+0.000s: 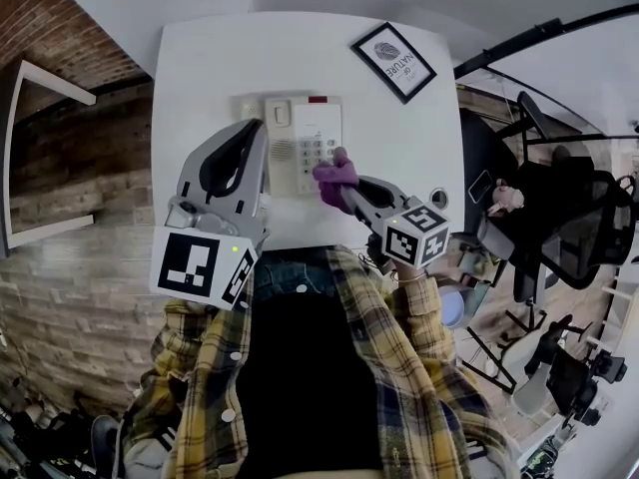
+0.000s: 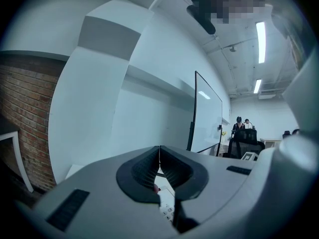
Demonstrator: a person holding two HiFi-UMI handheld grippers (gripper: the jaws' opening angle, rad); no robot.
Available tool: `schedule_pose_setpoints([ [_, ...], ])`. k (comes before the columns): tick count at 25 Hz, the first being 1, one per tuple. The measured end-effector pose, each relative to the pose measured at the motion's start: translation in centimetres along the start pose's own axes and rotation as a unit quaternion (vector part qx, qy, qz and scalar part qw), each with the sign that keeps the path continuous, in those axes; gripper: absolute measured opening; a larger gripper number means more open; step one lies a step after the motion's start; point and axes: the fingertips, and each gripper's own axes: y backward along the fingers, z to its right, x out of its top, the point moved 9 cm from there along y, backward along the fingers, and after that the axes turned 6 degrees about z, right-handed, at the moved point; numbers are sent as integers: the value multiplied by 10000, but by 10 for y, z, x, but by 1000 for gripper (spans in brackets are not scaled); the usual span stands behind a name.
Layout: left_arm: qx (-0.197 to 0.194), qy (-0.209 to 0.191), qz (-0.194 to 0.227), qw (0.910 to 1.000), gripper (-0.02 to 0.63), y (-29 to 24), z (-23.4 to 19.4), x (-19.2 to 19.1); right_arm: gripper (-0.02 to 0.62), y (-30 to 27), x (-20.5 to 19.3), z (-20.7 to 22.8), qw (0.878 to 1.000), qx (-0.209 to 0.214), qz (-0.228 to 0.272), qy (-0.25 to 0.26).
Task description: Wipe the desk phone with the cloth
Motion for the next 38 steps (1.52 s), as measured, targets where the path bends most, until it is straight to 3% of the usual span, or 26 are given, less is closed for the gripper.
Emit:
schedule_pose_setpoints([
  [8,-19,-66,89,9999,16,3,3,6,59,8,69,-27,9941,304,788,683],
  [20,-96,-99,203,9997,15,4,8,15,60,22,142,-75,9691,673,1912,1406],
  [27,-210,-96,220,9995,16,4,12,17,59,30,156,-98,9529,577,2422,1730],
  [38,-314,-81,240,9992,16,2,11,19,58,30,152,-105,9537,448,2392,1769],
])
